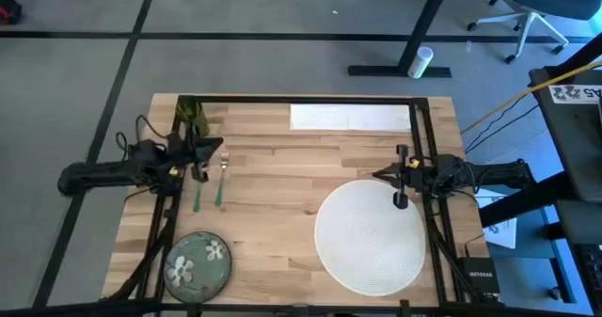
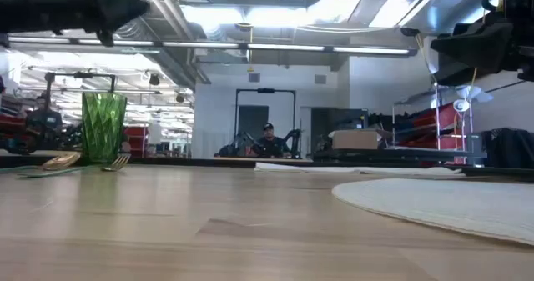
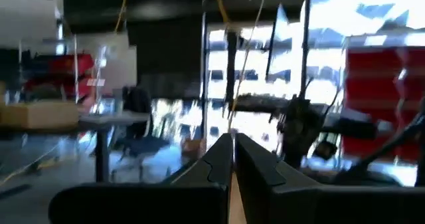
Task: Set table place
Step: Fold the white table napkin
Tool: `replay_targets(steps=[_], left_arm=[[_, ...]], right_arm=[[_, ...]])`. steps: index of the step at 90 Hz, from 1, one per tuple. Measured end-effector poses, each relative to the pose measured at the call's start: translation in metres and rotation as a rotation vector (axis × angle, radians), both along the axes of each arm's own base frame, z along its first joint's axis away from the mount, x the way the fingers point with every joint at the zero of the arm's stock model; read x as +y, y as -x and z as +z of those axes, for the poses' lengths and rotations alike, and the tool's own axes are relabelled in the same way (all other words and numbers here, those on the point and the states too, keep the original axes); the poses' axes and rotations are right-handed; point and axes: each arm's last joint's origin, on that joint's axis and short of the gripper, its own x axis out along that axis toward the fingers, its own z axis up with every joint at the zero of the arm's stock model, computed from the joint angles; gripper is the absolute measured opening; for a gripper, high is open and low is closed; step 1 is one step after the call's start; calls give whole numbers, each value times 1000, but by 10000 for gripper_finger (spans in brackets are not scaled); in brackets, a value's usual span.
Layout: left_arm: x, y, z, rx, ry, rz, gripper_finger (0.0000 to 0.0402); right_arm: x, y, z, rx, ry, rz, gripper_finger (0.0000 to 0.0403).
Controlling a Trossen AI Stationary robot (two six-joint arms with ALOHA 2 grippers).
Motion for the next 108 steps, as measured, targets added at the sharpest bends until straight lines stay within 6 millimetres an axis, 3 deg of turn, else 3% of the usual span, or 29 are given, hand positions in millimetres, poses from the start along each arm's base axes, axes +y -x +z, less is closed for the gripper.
replay_targets(steps=[23, 40, 64, 90, 108], left_arm=[[12, -54, 35, 237, 12, -24, 0], [27, -104, 41, 486, 32, 1, 0], [63, -157, 22, 714, -92, 59, 0], [119, -179, -11, 899, -110, 152, 0], [150, -203, -32, 1044, -121, 107, 0]], right_arm=[[0, 0, 0, 0, 0, 0, 1], [0, 0, 0, 0, 0, 0, 1], [0, 0, 4, -43, -4, -1, 1], [0, 0, 3, -29, -5, -1, 1], [0, 0, 4, -46, -9, -5, 1]])
